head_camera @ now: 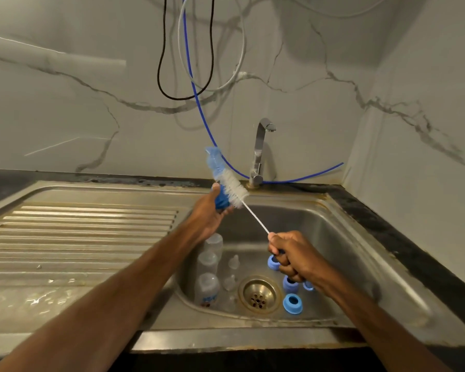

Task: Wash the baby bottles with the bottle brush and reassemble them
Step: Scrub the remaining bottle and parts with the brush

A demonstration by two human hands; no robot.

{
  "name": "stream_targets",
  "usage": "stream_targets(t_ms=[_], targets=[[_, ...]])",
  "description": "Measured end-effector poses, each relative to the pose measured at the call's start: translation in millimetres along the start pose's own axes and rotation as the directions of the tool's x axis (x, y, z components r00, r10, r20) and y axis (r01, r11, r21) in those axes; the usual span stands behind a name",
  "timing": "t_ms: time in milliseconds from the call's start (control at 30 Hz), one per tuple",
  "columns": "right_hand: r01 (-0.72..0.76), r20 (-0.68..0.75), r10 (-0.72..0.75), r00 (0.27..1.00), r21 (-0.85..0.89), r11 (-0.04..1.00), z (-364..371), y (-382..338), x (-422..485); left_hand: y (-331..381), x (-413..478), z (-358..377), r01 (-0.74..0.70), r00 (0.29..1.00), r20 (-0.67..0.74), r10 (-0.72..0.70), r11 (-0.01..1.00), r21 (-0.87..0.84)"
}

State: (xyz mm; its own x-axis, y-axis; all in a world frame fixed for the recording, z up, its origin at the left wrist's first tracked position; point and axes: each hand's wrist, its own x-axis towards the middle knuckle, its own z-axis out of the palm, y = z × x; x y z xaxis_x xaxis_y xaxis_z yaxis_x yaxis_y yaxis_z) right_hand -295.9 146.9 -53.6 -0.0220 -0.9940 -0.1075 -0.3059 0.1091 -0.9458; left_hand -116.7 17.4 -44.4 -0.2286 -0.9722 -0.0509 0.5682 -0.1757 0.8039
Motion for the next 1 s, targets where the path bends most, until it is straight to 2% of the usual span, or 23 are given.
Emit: stream_targets(t_ms=[100,233,300,433,567,633,767,833,933,1000], targets=[[0.026,-0.05,-0.025,0.998,0.03,0.999,-1,-5,4,-13,-6,18,0.064,0.996,0.053,-0.071,0.99,0.125],[-0.035,0.018,0.034,0.999,0.064,0.997,-5,2,0,-9,0,20,-0.014,1.0,0.008,0.014,1.0,-0.027],[-0.053,0.043,0.052,0.998,0.035,0.998,-6,1,-1,-8,1,11,-0.013,1.0,-0.007,0.013,0.999,-0.053],[-0.022,-0.022,0.024,0.999,0.07,0.997,-7,-6,6,-21,-10,27,0.068,0.992,0.094,-0.079,0.991,0.119],[-0.078,0.051,0.073,0.996,0.119,0.99,-11,2,1,-13,-4,24,0.013,1.0,0.019,-0.011,0.997,-0.075],[-0.101,0.085,0.094,0.992,0.091,0.991,-12,5,-2,-10,1,10,0.017,1.0,0.004,-0.017,0.997,-0.071],[-0.078,0.013,0.077,0.997,0.137,0.987,-12,-5,6,-25,-3,15,0.112,0.967,0.215,-0.138,0.985,0.132],[-0.066,-0.006,0.067,0.998,0.152,0.986,-13,-7,9,-30,-6,24,0.124,0.953,0.259,-0.154,0.984,0.129],[-0.072,0.008,0.072,0.997,0.158,0.985,-12,-4,6,-28,-1,19,0.116,0.984,0.142,-0.11,0.993,-0.032],[-0.075,0.026,0.071,0.997,0.151,0.986,-13,-3,3,-22,4,10,0.08,0.995,0.064,-0.075,0.994,-0.074]])
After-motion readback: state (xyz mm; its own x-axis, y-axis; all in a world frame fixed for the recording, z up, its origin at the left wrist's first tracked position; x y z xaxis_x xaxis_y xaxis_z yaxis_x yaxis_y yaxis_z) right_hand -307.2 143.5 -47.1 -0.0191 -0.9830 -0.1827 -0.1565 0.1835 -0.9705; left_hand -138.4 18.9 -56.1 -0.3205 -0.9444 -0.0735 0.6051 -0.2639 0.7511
